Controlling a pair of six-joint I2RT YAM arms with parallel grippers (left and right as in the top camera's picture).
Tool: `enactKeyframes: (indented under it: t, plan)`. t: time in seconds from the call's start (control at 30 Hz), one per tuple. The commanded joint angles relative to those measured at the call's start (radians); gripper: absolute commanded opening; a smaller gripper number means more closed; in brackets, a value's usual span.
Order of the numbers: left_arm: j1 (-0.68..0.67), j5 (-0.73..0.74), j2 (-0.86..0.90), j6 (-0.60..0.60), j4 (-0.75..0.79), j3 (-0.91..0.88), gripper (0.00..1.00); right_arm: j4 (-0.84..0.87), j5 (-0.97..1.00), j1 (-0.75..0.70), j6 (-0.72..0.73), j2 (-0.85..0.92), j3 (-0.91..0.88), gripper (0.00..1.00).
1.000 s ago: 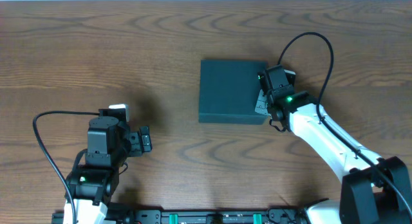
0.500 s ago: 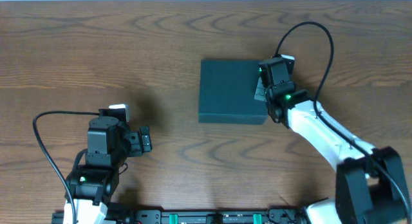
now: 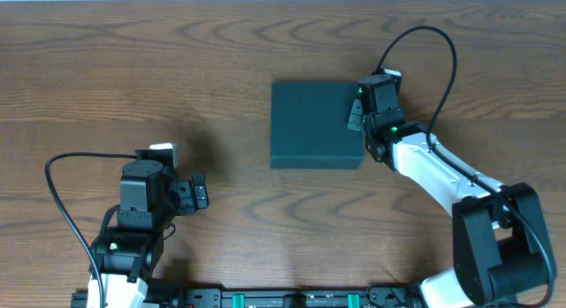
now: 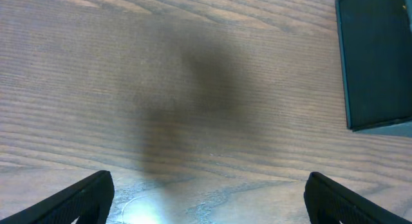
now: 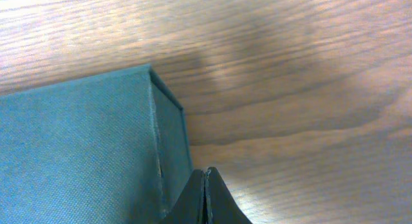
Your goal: Pack container
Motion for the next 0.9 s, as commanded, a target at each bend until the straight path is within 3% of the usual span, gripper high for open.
enactKeyframes:
  t: [0.0, 0.3, 0.63, 0.87]
  plan:
    - [0.006, -0.003, -0.003, 0.007, 0.0, -0.006, 0.95, 0.011, -0.082, 0.003, 0.002, 0.009, -0.004, 0.01]
    - [0.006, -0.003, -0.003, 0.007, 0.0, -0.006, 0.95, -0.004, -0.021, 0.005, -0.005, -0.034, 0.009, 0.01]
    - [0.006, -0.003, -0.003, 0.007, 0.0, -0.006, 0.95, -0.422, 0.078, 0.158, -0.026, -0.363, 0.07, 0.01]
    - [0.006, -0.003, -0.003, 0.007, 0.0, -0.006, 0.95, -0.7, 0.031, 0.261, 0.096, -0.4, 0.066, 0.01]
